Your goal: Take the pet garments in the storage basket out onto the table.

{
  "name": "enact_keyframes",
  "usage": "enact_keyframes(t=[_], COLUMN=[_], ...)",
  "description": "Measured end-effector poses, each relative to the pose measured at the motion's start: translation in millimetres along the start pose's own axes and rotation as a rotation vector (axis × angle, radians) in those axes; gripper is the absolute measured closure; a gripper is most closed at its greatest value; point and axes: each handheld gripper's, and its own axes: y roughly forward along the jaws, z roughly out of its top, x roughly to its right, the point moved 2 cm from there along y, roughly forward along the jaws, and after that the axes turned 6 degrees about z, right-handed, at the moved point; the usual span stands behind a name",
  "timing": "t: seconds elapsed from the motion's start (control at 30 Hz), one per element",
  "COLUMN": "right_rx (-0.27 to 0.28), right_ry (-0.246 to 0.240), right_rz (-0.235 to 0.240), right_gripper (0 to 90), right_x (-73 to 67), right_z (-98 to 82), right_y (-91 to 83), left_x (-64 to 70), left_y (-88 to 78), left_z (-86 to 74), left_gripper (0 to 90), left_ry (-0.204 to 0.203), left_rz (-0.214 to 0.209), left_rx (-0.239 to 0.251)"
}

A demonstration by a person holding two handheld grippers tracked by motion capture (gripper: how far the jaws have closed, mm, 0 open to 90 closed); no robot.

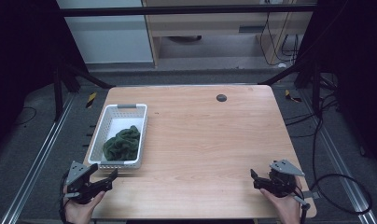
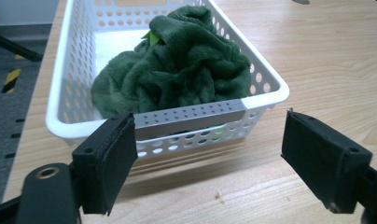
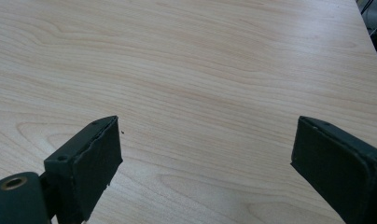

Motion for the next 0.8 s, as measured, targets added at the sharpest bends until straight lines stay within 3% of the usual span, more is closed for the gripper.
enact_keyframes(t=[0.3, 0.6, 0.8], right_rx=[-0.002, 0.001, 0.003], right_ry=[-0.004, 0.005, 0.006], right_rz=[-0.002, -0.004, -0.008], right_gripper=[8.2, 8.2, 8.2], right_x=[0.1, 1.2, 2.0], right_z=[0.1, 0.1, 0.6], right_y=[0.4, 0.6, 0.4], left_x=[-2.1, 0.2, -5.7], left_y=[-6.4, -10.7, -14.1], left_z=[10.7, 28.1, 43.2], left_gripper=[16.8, 16.5, 16.1], left_ry=[0.009, 0.024, 0.023], left_rz=[0.007, 0.0, 0.003], left_rx=[0.03, 0.056, 0.083])
